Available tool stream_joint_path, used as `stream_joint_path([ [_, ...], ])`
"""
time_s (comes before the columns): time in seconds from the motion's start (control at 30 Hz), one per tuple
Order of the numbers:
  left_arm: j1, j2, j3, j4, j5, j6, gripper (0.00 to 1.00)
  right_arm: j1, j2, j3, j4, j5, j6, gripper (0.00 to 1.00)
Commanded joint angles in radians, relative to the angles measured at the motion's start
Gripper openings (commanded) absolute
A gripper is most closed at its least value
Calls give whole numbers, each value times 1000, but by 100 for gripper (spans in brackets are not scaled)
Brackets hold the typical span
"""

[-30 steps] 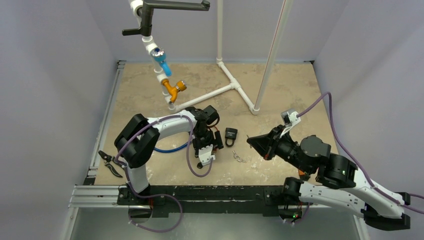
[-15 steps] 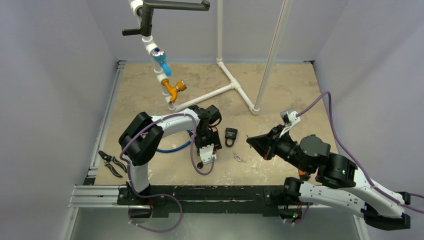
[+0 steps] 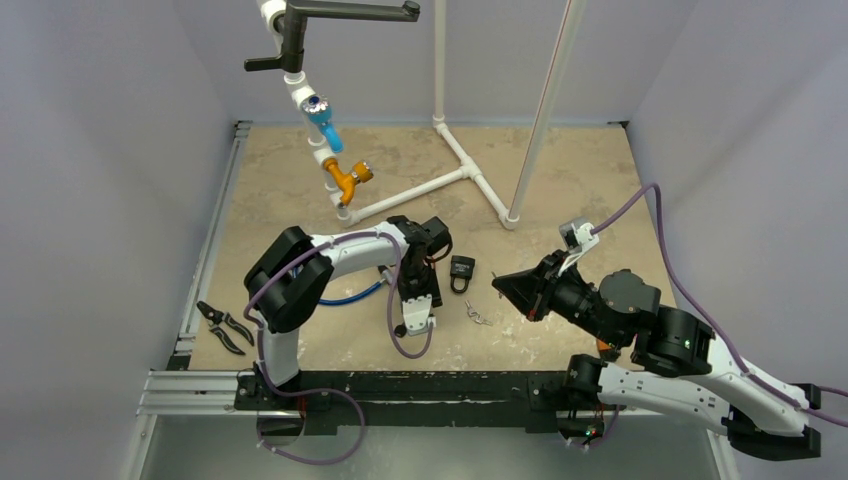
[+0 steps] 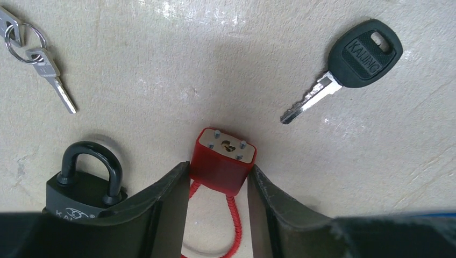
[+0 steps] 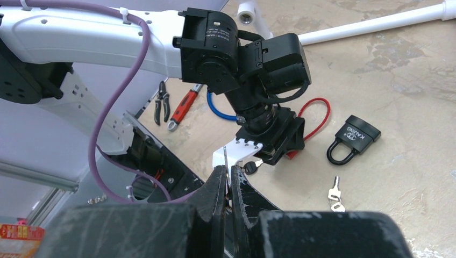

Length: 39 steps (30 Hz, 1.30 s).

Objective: Unlock with the key
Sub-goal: Adjust the lock at the center of the board.

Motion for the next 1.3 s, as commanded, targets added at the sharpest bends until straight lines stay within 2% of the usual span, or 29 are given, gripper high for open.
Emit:
stream_joint_path([
  [0.0,-4,18,-6,-10,44,614,33,-2,2,31,-7,0,13,0],
  [0.07,-8,3,-18,-9,71,584,25,-1,4,32,-8,-2,13,0],
  [0.13,-19,-15,-31,-7,96,533,22,0,7,34,-9,-5,10,0],
  [0.3,-113,-73,-56,11,163,252,21,-1,0,30,-8,-3,11,0],
  [0.47,-215,-64,5,-16,194,-102,21,0,-1,23,-7,-6,11,0],
  [0.57,-227,-55,7,-6,198,-189,26,-1,-1,23,-6,-7,13,0],
  [0.63,-227,-53,-13,24,177,-198,31,-1,0,25,-5,-8,13,0],
  [0.77,-227,-49,-25,31,165,-200,48,0,-2,25,-7,-8,20,0],
  [0.97,-235,-38,-26,-15,150,-87,63,0,-1,25,-4,-7,26,0],
  [1.1,-234,-43,-67,18,122,102,64,0,-4,22,-4,-6,31,0],
  [1.27,-235,-7,-34,9,84,283,62,-1,-7,28,-9,-5,36,0],
])
